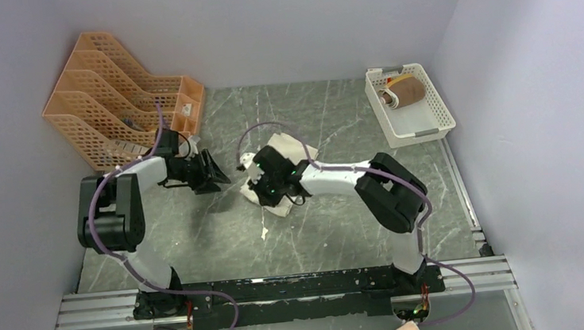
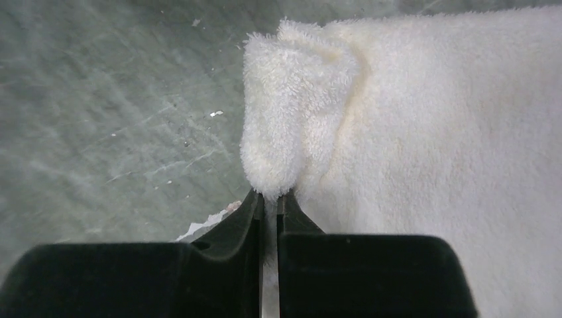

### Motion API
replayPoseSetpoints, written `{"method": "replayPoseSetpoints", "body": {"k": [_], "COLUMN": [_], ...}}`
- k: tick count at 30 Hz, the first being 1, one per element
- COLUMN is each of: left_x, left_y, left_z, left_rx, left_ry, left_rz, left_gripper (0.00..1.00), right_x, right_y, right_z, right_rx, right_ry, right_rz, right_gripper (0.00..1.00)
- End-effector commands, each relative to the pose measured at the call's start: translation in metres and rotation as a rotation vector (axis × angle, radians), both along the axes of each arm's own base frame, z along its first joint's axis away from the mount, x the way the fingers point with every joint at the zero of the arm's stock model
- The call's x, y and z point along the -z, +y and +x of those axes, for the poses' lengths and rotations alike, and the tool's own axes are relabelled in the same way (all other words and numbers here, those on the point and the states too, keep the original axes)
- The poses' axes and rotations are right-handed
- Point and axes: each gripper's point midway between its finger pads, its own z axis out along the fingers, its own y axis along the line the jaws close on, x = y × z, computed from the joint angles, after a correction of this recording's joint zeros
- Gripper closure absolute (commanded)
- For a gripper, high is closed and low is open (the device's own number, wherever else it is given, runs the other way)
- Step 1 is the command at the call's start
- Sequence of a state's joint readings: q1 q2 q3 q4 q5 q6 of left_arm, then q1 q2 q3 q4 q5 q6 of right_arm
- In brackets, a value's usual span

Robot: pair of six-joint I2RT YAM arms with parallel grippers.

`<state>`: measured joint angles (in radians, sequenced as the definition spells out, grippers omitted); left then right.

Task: Roll the towels
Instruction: Roll the towel at the center of the board.

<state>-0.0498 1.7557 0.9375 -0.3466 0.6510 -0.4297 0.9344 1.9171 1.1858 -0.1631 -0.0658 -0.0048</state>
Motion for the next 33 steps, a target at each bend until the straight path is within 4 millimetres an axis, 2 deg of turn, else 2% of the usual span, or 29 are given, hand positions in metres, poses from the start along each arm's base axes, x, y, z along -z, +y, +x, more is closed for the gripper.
{"method": "replayPoseSetpoints", "body": {"k": [1,3,8,11,16,21,25,33], "left_x": [-0.032,-0.043,-0.047,-0.041,-0.033,-0.03,-0.02,0.008], "left_y": [0.017,0.014,-0.002,-0.013,-0.036,-0.053,-0.068,-0.081], "left_z": [0.016,0.016,0.006,-0.003,-0.013,-0.01,-0.01,-0.003], "left_rx": [-0.082,-0.088,-0.052,-0.01,0.058,0.079,0.108,0.111], "left_ry": [-0.098,-0.131,-0.146,-0.145,-0.14,-0.146,-0.127,-0.085], "left_rz": [0.023,-0.009,-0.123,-0.137,-0.126,-0.142,-0.136,-0.094], "left_gripper": [0.38,0.39,0.43,0.44,0.44,0.44,0.45,0.45], "right_x": [-0.015,-0.025,-0.04,-0.033,-0.038,-0.014,0.003,0.015], "right_y": [0.019,0.02,0.011,0.006,-0.001,-0.008,-0.011,-0.019], "right_z": [-0.031,-0.032,-0.011,-0.003,0.012,0.025,0.029,0.031], "right_rx": [-0.129,-0.142,-0.091,-0.057,-0.016,0.054,0.085,0.125], "right_ry": [0.354,0.46,0.625,0.728,0.827,0.921,0.94,0.918], "right_rz": [0.26,0.355,0.502,0.532,0.628,0.602,0.559,0.479], "right_gripper": [1.0,1.0,1.0,1.0,1.0,1.0,0.99,0.94]}}
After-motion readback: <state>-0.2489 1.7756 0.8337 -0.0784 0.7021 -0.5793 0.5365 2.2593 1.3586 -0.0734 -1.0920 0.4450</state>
